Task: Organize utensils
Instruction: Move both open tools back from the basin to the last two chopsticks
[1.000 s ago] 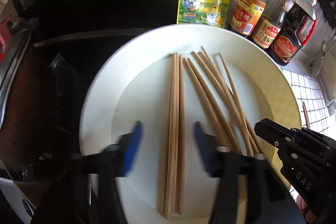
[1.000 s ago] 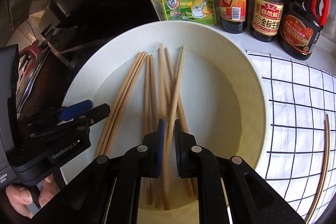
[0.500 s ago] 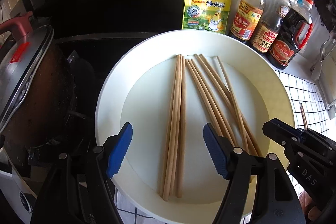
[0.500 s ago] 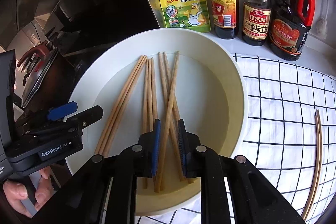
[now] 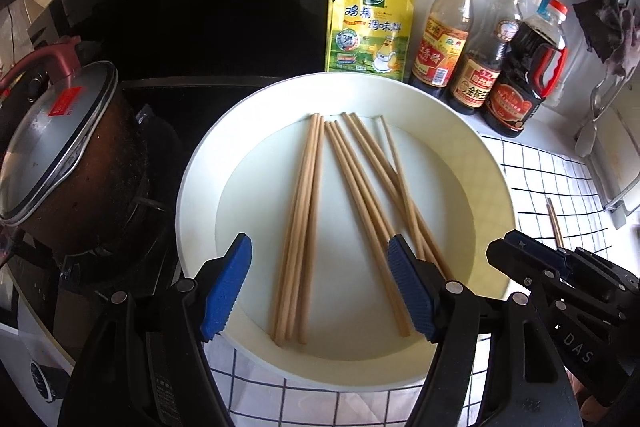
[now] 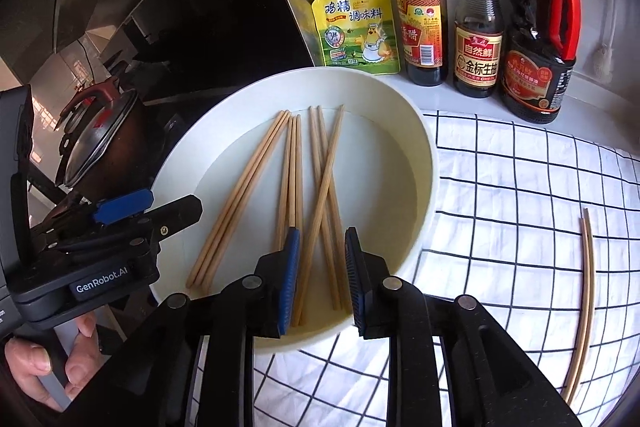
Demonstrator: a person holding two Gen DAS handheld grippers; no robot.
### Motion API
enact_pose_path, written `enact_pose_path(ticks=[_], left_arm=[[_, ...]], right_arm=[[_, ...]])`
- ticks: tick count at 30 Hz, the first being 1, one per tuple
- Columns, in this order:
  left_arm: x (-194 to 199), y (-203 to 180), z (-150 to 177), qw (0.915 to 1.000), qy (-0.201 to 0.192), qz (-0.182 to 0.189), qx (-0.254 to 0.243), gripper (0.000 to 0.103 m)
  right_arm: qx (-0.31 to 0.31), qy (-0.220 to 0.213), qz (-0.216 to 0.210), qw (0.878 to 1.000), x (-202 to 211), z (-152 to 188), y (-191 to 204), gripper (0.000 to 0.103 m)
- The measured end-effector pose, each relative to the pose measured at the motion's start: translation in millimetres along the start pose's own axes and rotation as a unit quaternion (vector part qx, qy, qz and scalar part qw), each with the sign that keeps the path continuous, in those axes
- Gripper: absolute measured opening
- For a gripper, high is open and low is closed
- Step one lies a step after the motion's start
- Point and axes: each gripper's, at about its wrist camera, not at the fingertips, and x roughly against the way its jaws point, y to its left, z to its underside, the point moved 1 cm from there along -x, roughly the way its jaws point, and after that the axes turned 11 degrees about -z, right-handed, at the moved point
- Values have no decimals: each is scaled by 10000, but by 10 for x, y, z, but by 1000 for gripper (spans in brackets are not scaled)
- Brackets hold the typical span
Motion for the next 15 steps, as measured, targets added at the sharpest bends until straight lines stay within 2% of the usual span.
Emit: enact_pose_path(ticks=[3, 5, 15], left_arm=[[97, -87, 43, 10000, -30, 46, 19, 73], [162, -171, 77, 9999, -41, 115, 25, 74], [424, -774, 244, 9986, -143, 447, -228, 80]], right_arm=[[29, -50, 58, 10000, 156, 65, -45, 26], [29, -73, 94, 9999, 269, 118, -101, 34], [-135, -132, 542, 9984, 894, 491, -549, 43]])
